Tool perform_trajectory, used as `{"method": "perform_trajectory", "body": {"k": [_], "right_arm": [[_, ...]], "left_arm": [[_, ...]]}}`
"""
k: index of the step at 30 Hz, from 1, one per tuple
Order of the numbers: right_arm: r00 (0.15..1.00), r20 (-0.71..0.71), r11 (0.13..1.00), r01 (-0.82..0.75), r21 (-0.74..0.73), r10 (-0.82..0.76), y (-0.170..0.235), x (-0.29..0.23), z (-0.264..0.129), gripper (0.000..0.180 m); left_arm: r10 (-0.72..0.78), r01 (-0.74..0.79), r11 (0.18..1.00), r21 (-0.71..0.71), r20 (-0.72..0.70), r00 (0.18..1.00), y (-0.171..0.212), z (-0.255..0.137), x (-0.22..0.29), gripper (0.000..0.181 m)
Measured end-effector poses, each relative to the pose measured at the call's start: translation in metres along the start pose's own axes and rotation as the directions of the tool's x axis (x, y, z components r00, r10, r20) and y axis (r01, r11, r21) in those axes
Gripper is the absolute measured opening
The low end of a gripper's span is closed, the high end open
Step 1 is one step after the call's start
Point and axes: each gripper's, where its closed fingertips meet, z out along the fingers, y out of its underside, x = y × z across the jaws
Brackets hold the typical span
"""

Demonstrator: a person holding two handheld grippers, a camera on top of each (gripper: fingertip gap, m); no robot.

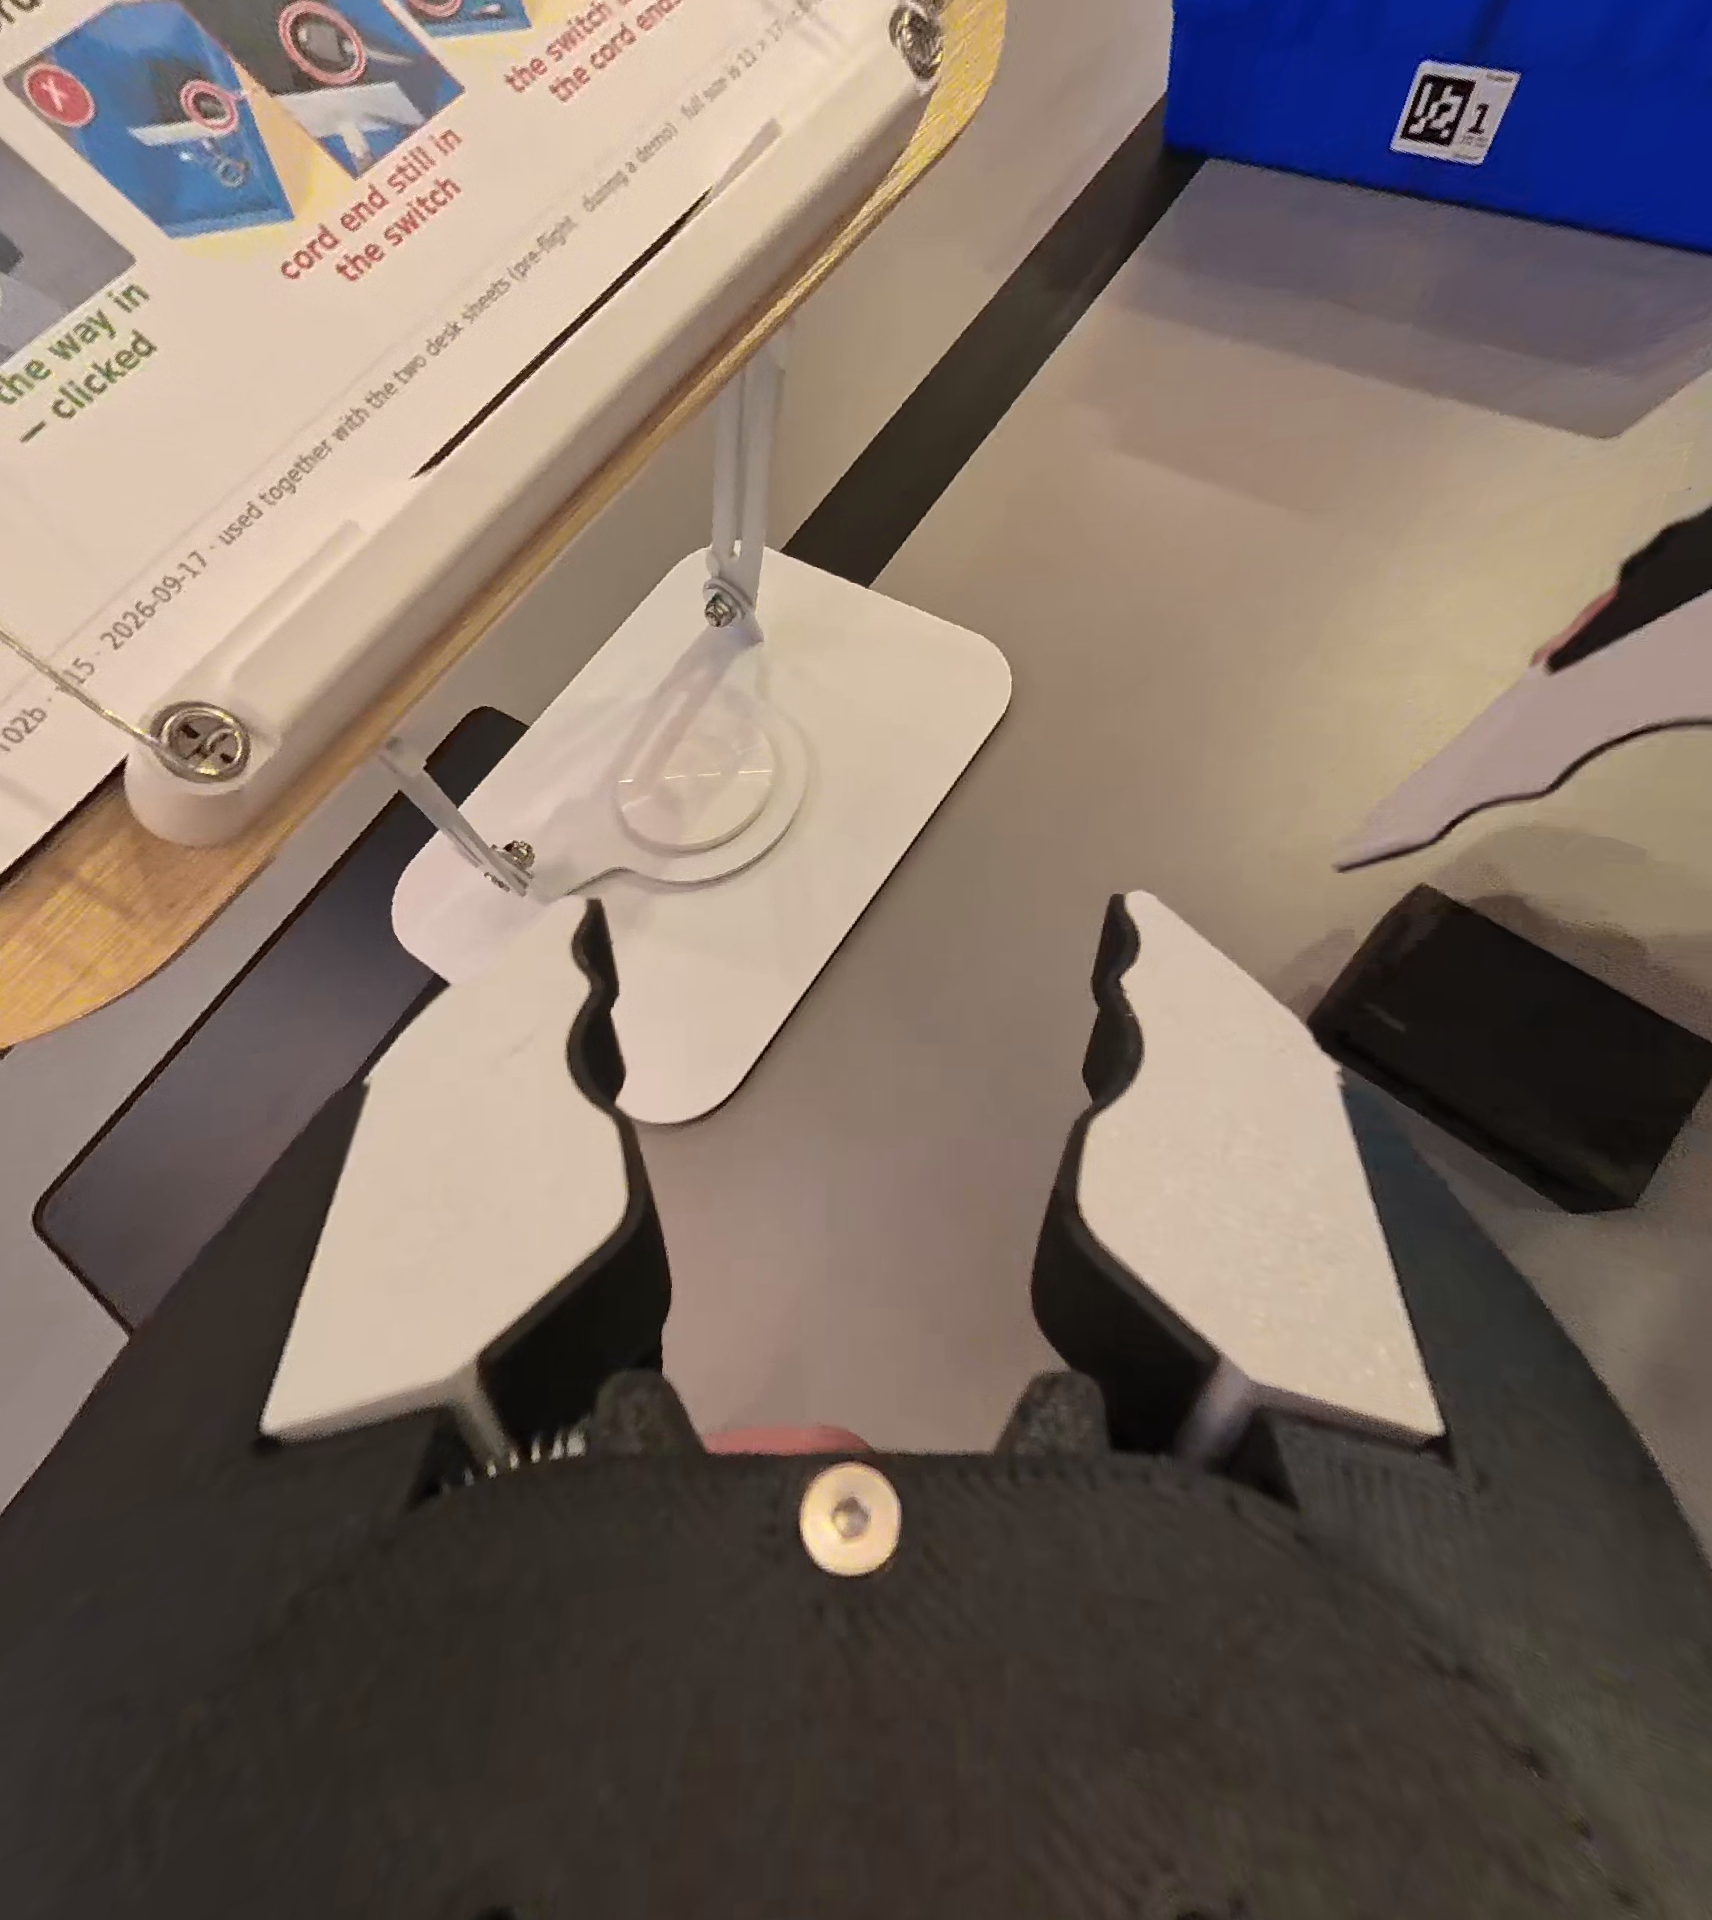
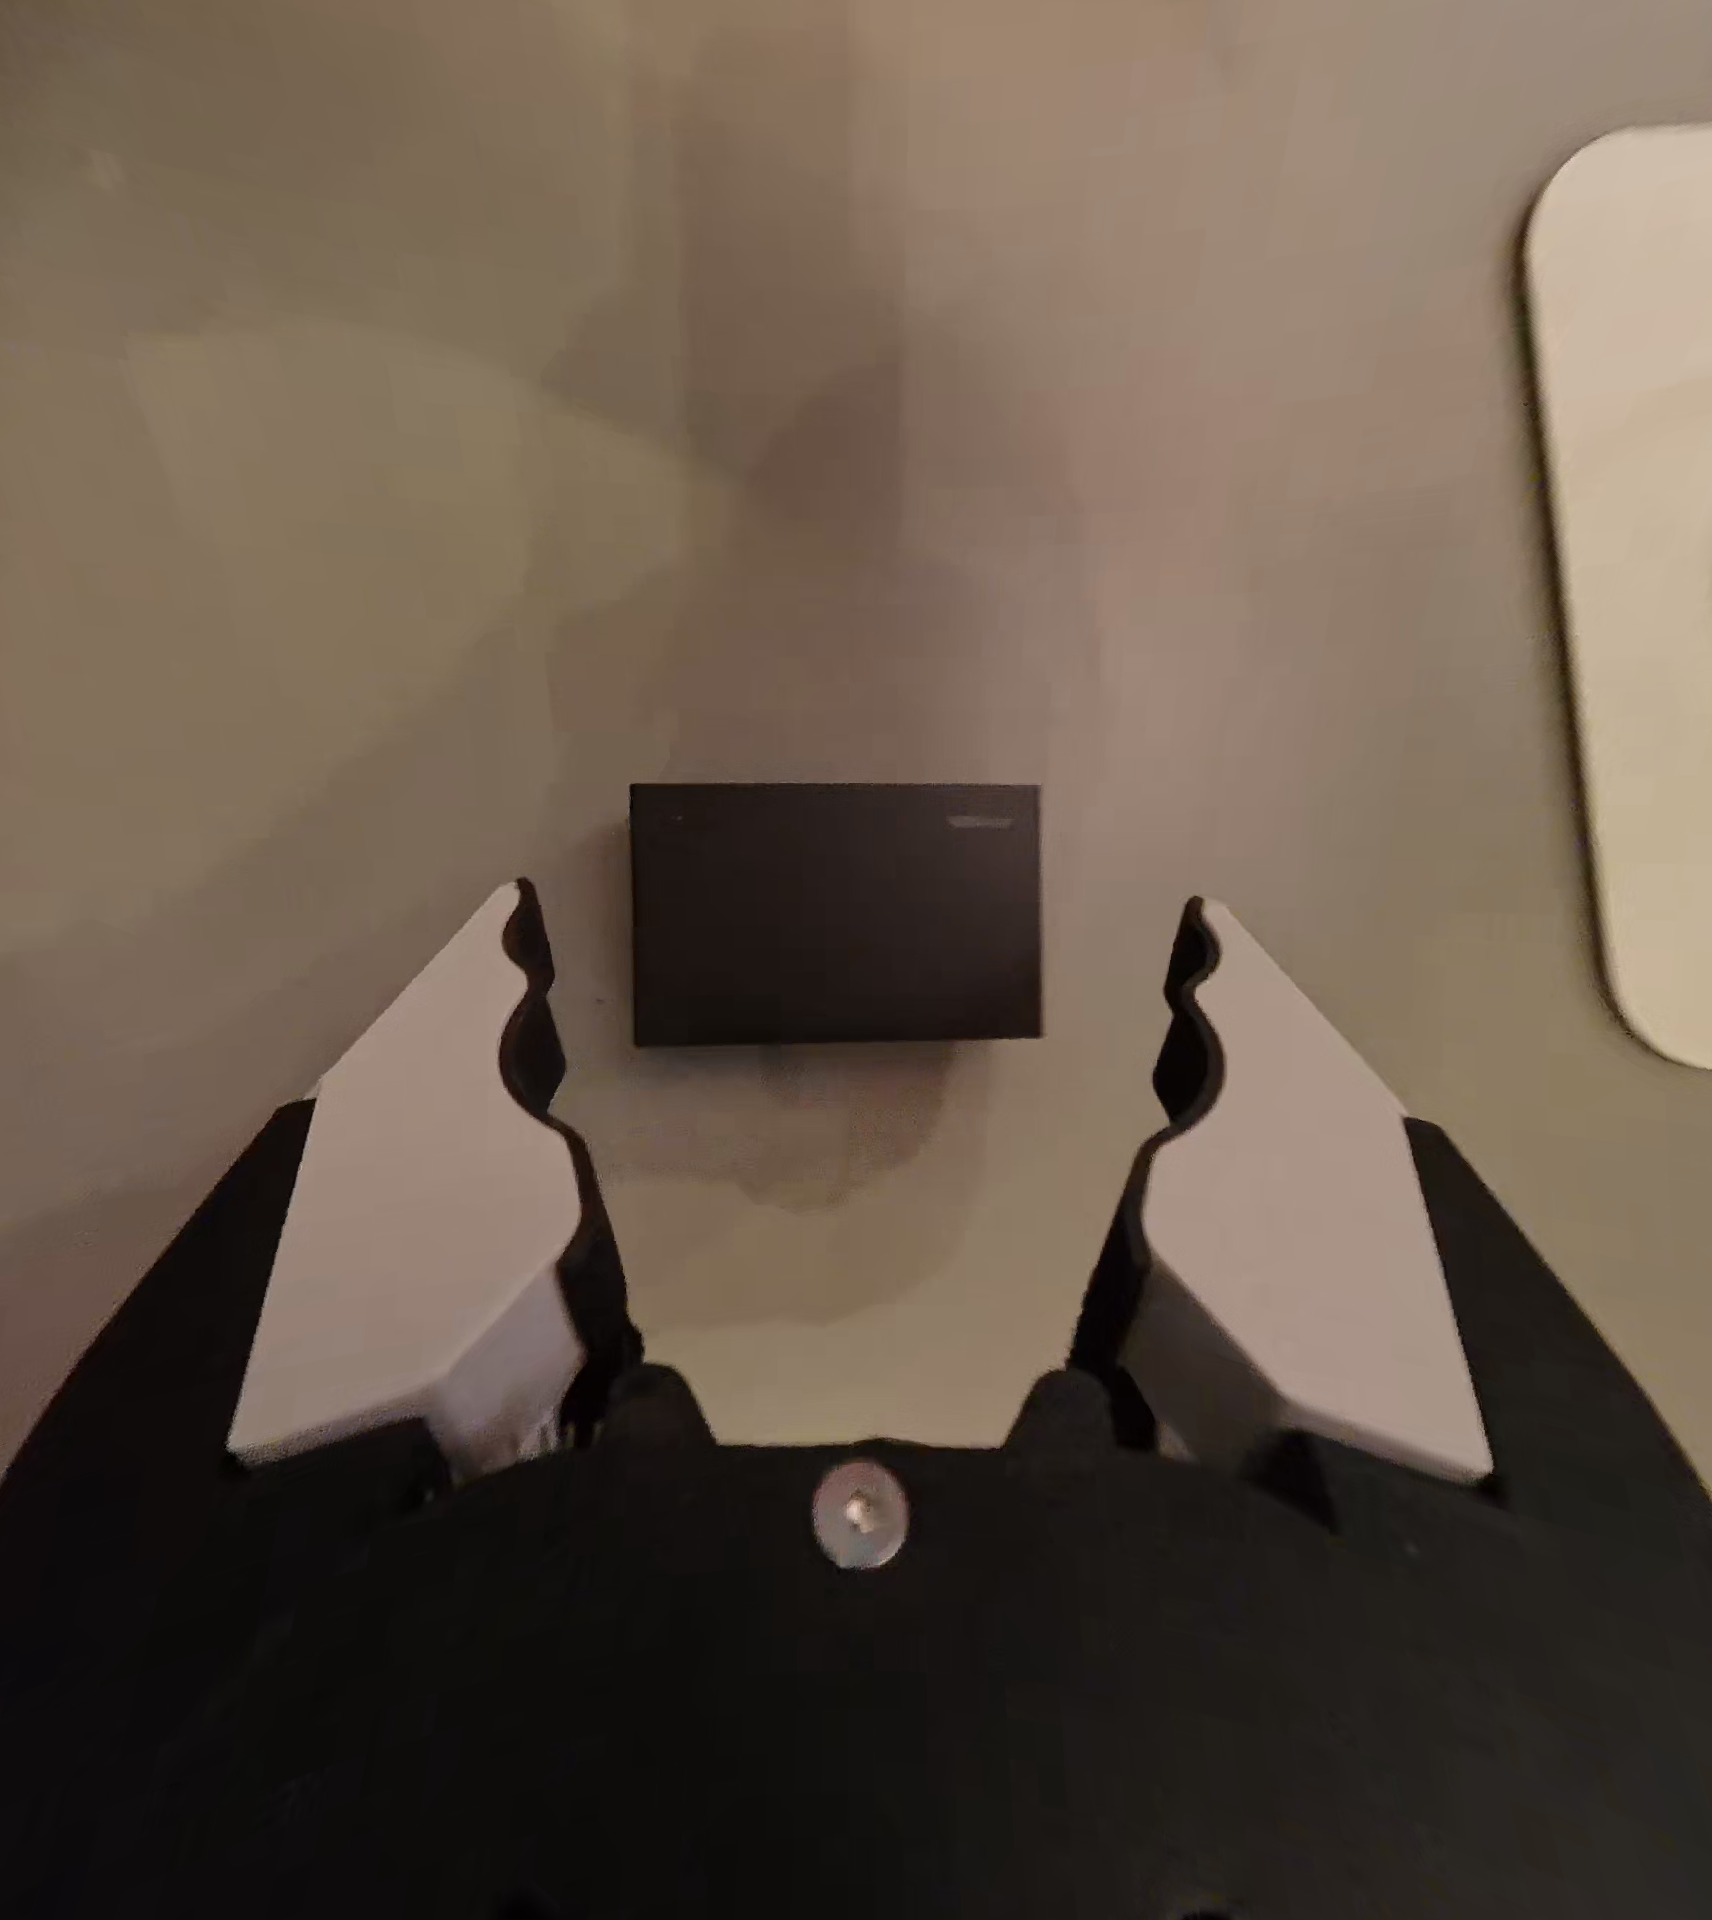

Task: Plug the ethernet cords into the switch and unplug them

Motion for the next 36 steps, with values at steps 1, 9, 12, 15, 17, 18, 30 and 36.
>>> {"method": "perform_trajectory", "body": {"k": [1, 9, 12, 15, 17, 18, 30, 36], "right_arm": [[1.0, 0.011, 1.0, -0.007, -0.007, 0.007, 0.004, -0.004, 0.005, 0.116], [0.999, 0.027, 1.0, -0.031, -0.004, 0.031, 0.016, -0.005, 0.023, 0.093], [0.997, 0.053, 0.998, -0.063, 0.03, 0.061, 0.014, -0.003, 0.022, 0.092], [0.985, 0.12, 0.989, -0.134, 0.068, 0.126, 0.011, -0.003, 0.018, 0.091], [0.967, 0.185, 0.974, -0.199, 0.105, 0.178, 0.008, -0.003, 0.013, 0.091], [0.953, 0.225, 0.963, -0.236, 0.127, 0.204, 0.007, -0.003, 0.009, 0.091], [0.714, 0.573, 0.736, -0.624, 0.263, 0.401, 0.009, 0.025, -0.046, 0.091], [0.64, 0.674, 0.701, -0.668, 0.25, 0.369, 0.005, 0.015, -0.054, 0.091]], "left_arm": [[0.001, -0.001, 1.0, -0.001, -0.003, 1.0, 0.0, 0.0, 0.001, 0.088], [0.032, -0.032, 0.999, -0.01, -0.052, 0.998, 0.001, 0.006, 0.013, 0.089], [0.074, -0.073, 0.997, 0.018, -0.1, 0.992, -0.002, 0.01, 0.025, 0.09], [0.175, -0.17, 0.985, 0.043, -0.157, 0.972, -0.001, 0.012, 0.043, 0.097], [0.281, -0.269, 0.959, 0.086, -0.221, 0.934, -0.001, 0.011, 0.066, 0.107], [0.332, -0.312, 0.943, 0.115, -0.269, 0.904, 0.0, 0.01, 0.081, 0.114], [0.636, -0.613, 0.767, 0.188, -0.352, 0.687, 0.028, 0.053, 0.182, 0.104], [0.693, -0.649, 0.721, 0.243, -0.255, 0.674, 0.022, 0.07, 0.199, 0.059]]}}
